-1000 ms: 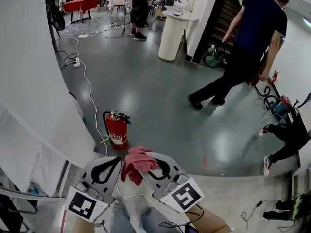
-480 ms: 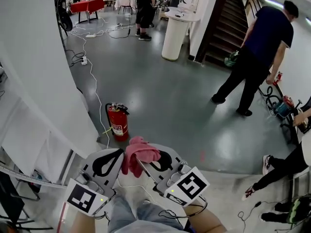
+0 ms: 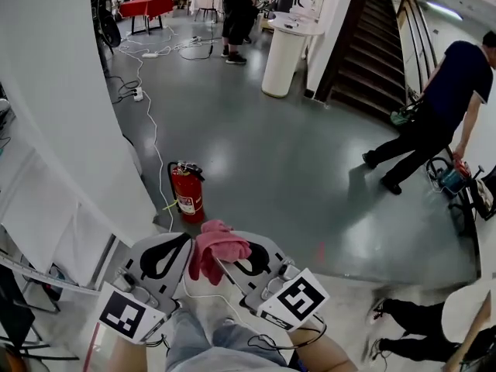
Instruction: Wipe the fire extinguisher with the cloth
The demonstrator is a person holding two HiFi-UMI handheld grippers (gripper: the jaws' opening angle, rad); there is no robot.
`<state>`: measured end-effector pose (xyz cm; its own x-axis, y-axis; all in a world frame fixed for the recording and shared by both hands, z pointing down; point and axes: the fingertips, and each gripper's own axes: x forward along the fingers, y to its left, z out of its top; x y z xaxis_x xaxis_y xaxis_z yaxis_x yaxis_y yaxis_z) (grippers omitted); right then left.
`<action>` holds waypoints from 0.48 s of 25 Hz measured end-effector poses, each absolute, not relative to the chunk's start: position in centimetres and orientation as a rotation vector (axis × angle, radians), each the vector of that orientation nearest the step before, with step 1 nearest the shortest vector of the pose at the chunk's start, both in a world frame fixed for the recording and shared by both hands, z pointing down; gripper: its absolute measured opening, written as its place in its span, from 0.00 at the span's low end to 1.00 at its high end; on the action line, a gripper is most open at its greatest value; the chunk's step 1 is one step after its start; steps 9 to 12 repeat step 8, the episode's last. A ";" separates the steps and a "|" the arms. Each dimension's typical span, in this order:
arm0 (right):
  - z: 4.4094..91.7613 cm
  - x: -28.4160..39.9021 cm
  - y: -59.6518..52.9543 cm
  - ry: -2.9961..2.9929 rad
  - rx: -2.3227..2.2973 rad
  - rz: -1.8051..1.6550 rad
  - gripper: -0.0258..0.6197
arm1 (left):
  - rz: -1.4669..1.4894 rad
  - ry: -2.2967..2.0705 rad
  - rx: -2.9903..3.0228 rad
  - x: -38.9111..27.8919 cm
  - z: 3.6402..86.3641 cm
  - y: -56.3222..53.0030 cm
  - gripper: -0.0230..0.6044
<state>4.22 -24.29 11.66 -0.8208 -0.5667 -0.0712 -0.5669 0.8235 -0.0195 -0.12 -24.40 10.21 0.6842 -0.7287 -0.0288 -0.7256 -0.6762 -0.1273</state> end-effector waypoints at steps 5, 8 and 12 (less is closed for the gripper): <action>11.6 4.2 -24.3 2.923 -0.908 0.001 0.16 | -0.045 1.191 -2.769 0.2 10.2 -24.5 0.05; 11.5 4.5 -24.5 2.902 -0.918 -0.008 0.16 | -0.027 1.194 -2.778 0.3 10.1 -24.6 0.05; 11.5 4.5 -24.5 2.902 -0.918 -0.008 0.16 | -0.027 1.194 -2.778 0.3 10.1 -24.6 0.05</action>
